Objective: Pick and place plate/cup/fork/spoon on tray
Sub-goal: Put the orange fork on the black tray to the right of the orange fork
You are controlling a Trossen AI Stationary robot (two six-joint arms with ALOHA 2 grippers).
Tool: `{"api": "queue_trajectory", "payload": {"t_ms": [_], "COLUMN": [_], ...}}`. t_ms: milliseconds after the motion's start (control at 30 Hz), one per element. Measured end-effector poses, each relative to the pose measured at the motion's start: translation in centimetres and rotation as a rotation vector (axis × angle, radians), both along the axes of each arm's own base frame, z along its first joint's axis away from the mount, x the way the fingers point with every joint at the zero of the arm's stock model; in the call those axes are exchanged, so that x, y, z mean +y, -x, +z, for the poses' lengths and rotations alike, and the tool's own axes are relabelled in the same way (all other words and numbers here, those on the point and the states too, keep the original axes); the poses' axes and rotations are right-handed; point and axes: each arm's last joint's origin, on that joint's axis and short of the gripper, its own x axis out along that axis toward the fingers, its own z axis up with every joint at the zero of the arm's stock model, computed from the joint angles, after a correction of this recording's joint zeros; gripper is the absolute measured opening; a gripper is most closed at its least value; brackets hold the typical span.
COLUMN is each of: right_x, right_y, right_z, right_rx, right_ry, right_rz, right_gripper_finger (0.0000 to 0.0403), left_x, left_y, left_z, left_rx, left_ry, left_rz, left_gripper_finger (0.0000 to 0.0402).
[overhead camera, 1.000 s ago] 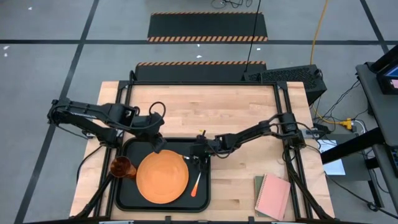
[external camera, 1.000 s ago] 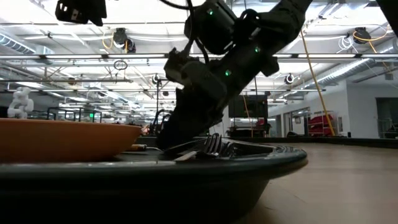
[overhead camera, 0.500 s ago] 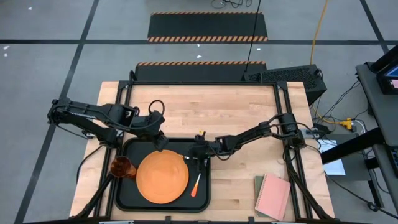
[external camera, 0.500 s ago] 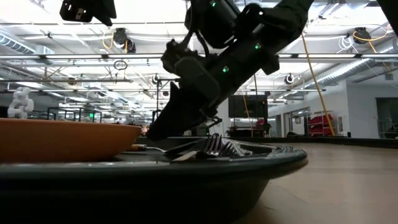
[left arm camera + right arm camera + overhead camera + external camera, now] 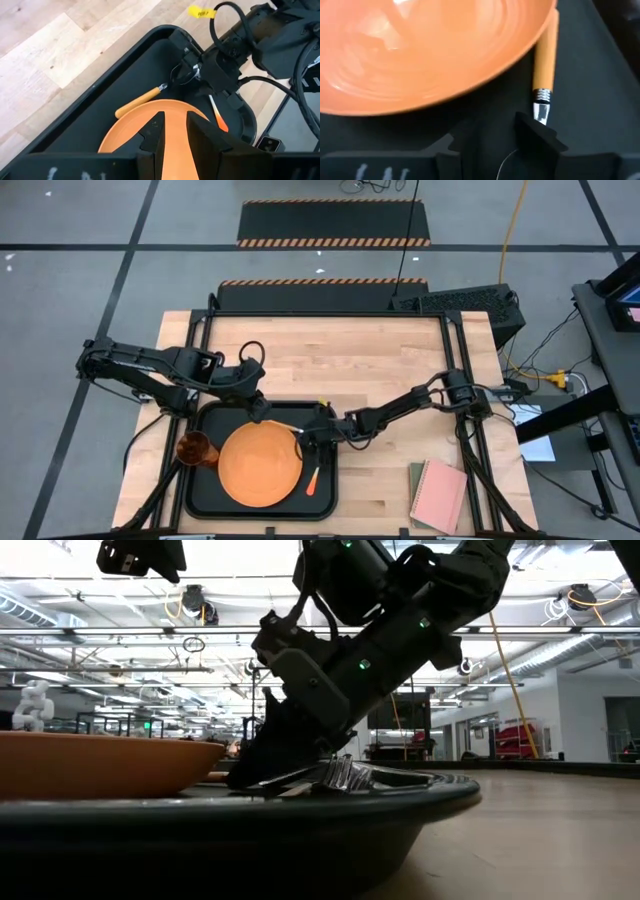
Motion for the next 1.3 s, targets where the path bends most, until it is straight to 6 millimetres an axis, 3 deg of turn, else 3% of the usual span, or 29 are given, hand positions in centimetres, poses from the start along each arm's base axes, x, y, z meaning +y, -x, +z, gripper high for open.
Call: {"api": "queue_trajectory", "payload": {"t_ms": [367,733,1033,1167,1300], "right_x": [-1.2,-2.4,-2.5,-2.5,-2.6], "right_y": [0.1,-0.1,-0.1,-0.2,-0.1], "right_z": [1.7,1.8,0.4,0.2,0.1], "right_rx": [-0.023,-0.037,0.010,0.007,0.011], "right_ry": [0.048,0.063,0.044,0.039,0.019], "right_rz": [-0.082,-0.154,-0.147,-0.157,-0.179], "right_gripper_finger": [0.0119,0.0119,0.0142,0.0121,0.0071], "left_x": [0.0,0.0,0.0,0.0,0.0], "left_y": [0.0,0.0,0.0,0.0,0.0], "left_z": [0.0,0.0,0.0,0.0,0.0], "left_rx": [0.001,0.001,0.000,0.000,0.000], "left_ry": [-0.019,-0.022,-0.033,-0.038,-0.042], "left_rz": [-0.031,-0.036,-0.052,-0.060,-0.065], "left_gripper_finger": [0.0081,0.0081,0.0081,0.0081,0.0081]}}
